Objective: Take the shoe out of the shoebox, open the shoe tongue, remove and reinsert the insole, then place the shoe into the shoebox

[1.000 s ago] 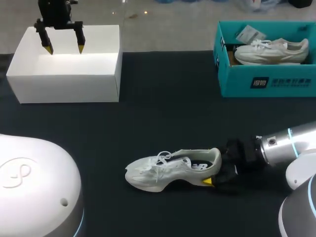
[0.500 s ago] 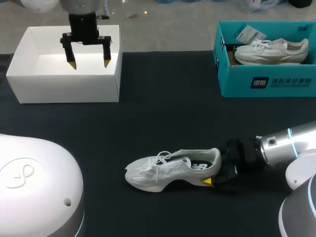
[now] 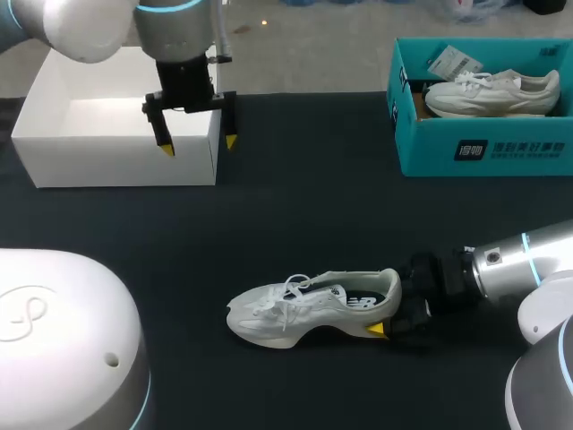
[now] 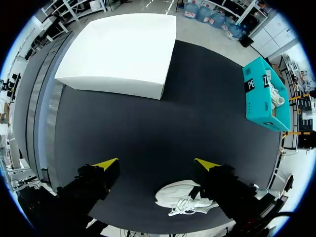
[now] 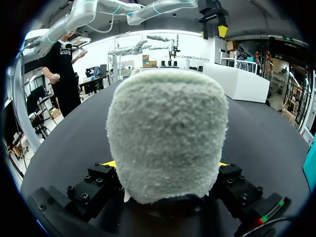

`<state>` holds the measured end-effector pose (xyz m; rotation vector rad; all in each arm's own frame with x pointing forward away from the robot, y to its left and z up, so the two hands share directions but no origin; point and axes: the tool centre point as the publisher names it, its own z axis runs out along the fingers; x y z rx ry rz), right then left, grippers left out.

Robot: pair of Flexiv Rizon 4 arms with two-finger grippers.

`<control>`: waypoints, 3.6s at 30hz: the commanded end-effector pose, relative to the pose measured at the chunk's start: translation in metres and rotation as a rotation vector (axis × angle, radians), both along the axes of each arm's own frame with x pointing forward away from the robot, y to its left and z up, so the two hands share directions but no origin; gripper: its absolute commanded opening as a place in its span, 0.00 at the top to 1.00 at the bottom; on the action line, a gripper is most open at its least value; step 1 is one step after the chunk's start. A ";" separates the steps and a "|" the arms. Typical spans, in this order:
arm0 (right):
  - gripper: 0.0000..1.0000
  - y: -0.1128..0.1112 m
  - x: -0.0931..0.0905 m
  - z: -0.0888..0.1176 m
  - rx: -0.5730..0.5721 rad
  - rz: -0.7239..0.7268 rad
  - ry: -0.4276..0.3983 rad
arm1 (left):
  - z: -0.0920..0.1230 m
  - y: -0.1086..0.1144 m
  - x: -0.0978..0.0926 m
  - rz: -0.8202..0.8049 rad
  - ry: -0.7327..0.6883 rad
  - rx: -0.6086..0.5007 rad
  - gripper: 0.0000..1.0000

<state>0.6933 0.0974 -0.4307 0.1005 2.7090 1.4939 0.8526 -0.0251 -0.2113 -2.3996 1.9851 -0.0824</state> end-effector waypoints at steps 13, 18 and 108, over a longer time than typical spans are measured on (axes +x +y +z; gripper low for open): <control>1.00 0.003 -0.002 -0.003 -0.003 -0.003 -0.001 | -0.010 -0.009 -0.001 -0.049 0.021 0.013 0.00; 1.00 0.003 -0.002 -0.003 -0.003 -0.003 -0.001 | -0.010 -0.009 -0.001 -0.049 0.021 0.013 0.00; 1.00 0.003 -0.002 -0.003 -0.003 -0.003 -0.001 | -0.163 -0.188 -0.160 -0.416 0.151 0.172 0.00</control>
